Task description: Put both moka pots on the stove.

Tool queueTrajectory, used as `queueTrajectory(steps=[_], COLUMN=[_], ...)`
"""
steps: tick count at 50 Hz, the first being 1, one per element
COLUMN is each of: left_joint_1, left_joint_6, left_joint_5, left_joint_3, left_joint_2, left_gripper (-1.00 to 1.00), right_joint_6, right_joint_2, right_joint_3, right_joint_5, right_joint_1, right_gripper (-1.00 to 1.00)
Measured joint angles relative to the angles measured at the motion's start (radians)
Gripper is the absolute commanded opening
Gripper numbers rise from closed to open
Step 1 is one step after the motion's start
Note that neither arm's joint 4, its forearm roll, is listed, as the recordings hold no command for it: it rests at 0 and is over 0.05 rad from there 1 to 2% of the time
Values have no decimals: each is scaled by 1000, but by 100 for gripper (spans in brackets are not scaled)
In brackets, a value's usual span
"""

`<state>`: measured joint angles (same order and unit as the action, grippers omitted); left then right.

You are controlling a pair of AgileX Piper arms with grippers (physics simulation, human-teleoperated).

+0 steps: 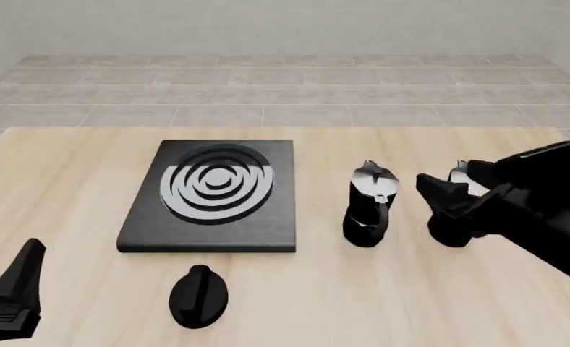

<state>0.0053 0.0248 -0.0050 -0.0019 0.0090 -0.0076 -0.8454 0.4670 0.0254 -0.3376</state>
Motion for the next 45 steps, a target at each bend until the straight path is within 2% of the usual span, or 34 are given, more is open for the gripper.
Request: queueTrajectory(steps=[23, 45], left_joint_1=[9, 15], left_joint_6=[-20, -29], left_joint_5=[0, 0], left_joint_3=[-1, 0], left_joint_2=[-3, -1], left_gripper=[100, 100], right_joint_6=[44, 76], right_joint_2=[-241, -381], right_joint_3=[73, 74], right_joint_5=[-43, -116], right_joint_1=[-16, -38], right_gripper=[100, 100])
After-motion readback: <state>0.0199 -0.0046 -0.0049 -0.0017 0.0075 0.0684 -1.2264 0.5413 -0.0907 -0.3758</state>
